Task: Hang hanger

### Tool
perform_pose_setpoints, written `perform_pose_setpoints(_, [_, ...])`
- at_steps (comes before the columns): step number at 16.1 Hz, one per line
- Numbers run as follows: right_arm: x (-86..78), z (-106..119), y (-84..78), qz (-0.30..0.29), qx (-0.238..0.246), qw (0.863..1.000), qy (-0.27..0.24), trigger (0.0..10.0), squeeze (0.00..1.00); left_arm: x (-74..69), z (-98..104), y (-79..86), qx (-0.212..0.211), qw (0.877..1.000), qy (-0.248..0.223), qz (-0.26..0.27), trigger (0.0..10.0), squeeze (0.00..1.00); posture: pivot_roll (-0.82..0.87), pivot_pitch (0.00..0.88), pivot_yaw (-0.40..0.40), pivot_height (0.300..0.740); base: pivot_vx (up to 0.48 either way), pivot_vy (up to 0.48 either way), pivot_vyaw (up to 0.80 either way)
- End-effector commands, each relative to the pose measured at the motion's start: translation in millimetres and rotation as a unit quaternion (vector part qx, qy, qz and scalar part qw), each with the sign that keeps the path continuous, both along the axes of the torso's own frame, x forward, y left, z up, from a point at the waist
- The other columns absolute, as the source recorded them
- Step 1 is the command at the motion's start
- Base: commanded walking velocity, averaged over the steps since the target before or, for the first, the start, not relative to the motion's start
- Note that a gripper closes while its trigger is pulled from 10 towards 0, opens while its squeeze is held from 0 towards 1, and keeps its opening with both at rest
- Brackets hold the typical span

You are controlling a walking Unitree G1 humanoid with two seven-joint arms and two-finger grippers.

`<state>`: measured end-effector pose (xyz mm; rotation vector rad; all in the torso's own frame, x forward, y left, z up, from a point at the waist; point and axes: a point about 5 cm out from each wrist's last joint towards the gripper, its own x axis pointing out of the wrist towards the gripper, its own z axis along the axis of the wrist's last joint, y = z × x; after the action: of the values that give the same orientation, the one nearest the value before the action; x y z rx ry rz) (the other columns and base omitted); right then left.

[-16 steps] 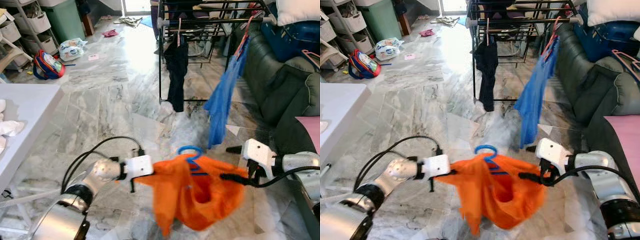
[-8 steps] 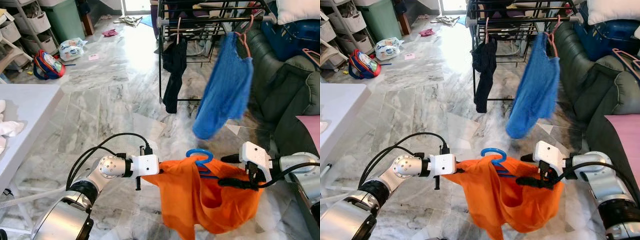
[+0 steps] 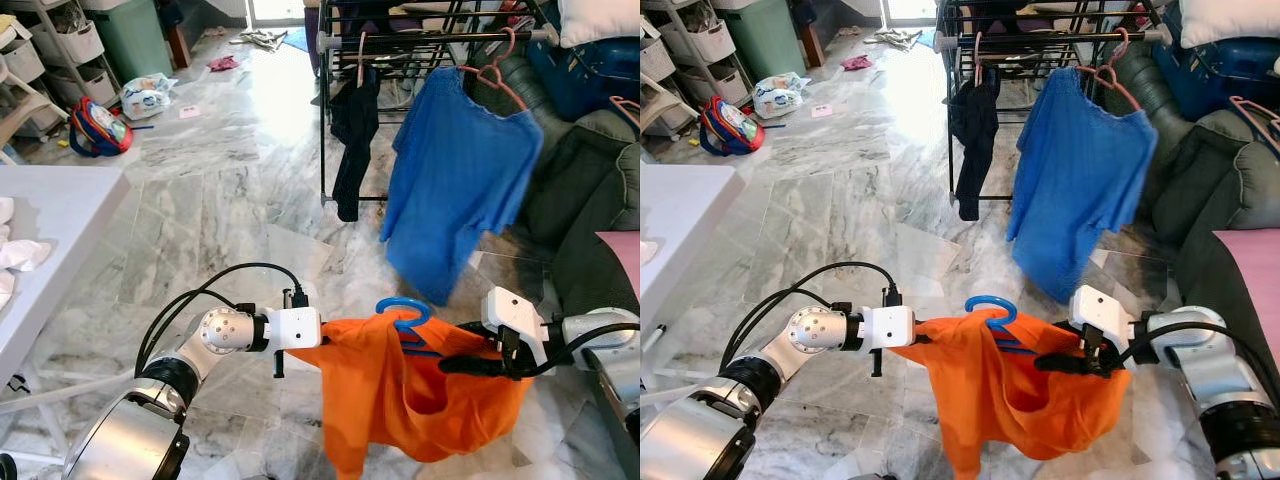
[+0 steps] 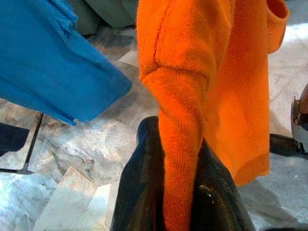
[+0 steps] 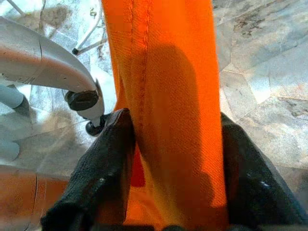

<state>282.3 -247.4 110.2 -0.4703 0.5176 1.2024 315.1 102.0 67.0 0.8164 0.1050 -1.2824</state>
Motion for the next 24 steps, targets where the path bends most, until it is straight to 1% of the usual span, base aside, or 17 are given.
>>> perform_pose_setpoints(1, [-1.2, 3, 0.9, 0.012, -0.002, 1.0, 0.001, 0.0, 0.0, 3.1, 6, -1.5, -0.002, 1.0, -0.011, -0.009, 10.0, 0.0, -0.08, 0.104, 0.061, 0.74, 0.0, 0.0, 0.0])
perform_pose_setpoints(3, [0.8, 8, 1.4, 0.02, 0.004, 1.0, 0.0, 0.0, 0.0, 2.1, 4, -2.7, 0.0, 1.0, -0.007, -0.01, 10.0, 0.0, -0.08, 0.102, 0.061, 0.74, 0.0, 0.0, 0.0])
perform_pose_setpoints(5, [-0.5, 12, 2.9, 0.036, 0.012, 0.999, 0.001, 0.0, 0.0, 1.2, 2, -3.3, 0.005, 1.0, -0.006, -0.01, 10.0, 0.0, -0.08, 0.096, 0.059, 0.74, 0.0, 0.0, 0.0])
perform_pose_setpoints(8, [-2.0, 12, 0.8, 0.034, 0.015, 0.999, 0.006, 0.0, 0.0, 2.0, 2, -2.1, 0.008, 1.0, -0.006, -0.005, 10.0, 0.0, -0.08, 0.094, 0.057, 0.74, 0.0, 0.0, 0.0])
perform_pose_setpoints(11, [-4.3, 13, -0.7, 0.028, 0.025, 0.999, 0.012, 0.0, 0.0, 4.1, 3, -1.8, 0.001, 1.0, -0.008, 0.008, 10.0, 0.0, -0.08, 0.089, 0.058, 0.74, 0.0, 0.0, 0.0])
perform_pose_setpoints(13, [-9.2, 7, -0.8, 0.032, 0.024, 0.999, 0.029, 0.0, 0.0, 6.5, 8, -4.4, -0.008, 1.0, -0.015, 0.009, 10.0, 0.0, -0.08, 0.087, 0.059, 0.74, 0.0, 0.0, 0.0])
perform_pose_setpoints(16, [-11.2, 3, 0.4, 0.031, 0.025, 0.999, 0.036, 0.0, 0.0, 8.0, 10, -6.3, -0.016, 1.0, -0.018, 0.012, 10.0, 0.0, -0.08, 0.082, 0.066, 0.74, 0.0, 0.0, 0.0])
perform_pose_setpoints(19, [-15.5, -6, 5.3, 0.022, 0.042, 0.998, 0.047, 0.0, 0.0, 9.8, 12, -11.2, -0.042, 0.999, -0.012, 0.031, 10.0, 0.0, -0.08, 0.06, 0.08, 0.74, 0.0, 0.0, 0.0])
perform_pose_setpoints(20, [-18.2, -11, 9.0, 0.013, 0.054, 0.997, 0.049, 0.0, 0.0, 14.6, 16, -13.9, -0.075, 0.995, -0.011, 0.066, 10.0, 1.0, -0.07, 0.051, 0.081, 0.74, 0.0, 0.0, 0.0])
perform_pose_setpoints(21, [-20.2, -15, 12.5, 0.004, 0.068, 0.997, 0.048, 0.0, 0.0, 19.1, 20, -14.4, -0.096, 0.991, -0.023, 0.095, 10.0, 1.0, -0.08, 0.039, 0.084, 0.74, 0.0, 0.0, 0.0])
perform_pose_setpoints(24, [-22.0, -18, 18.2, -0.019, 0.092, 0.995, 0.033, 0.0, 0.0, 28.1, 29, -9.5, -0.131, 0.977, -0.059, 0.157, 10.0, 1.0, -0.08, 0.023, 0.082, 0.74, 0.0, 0.0, 0.0])
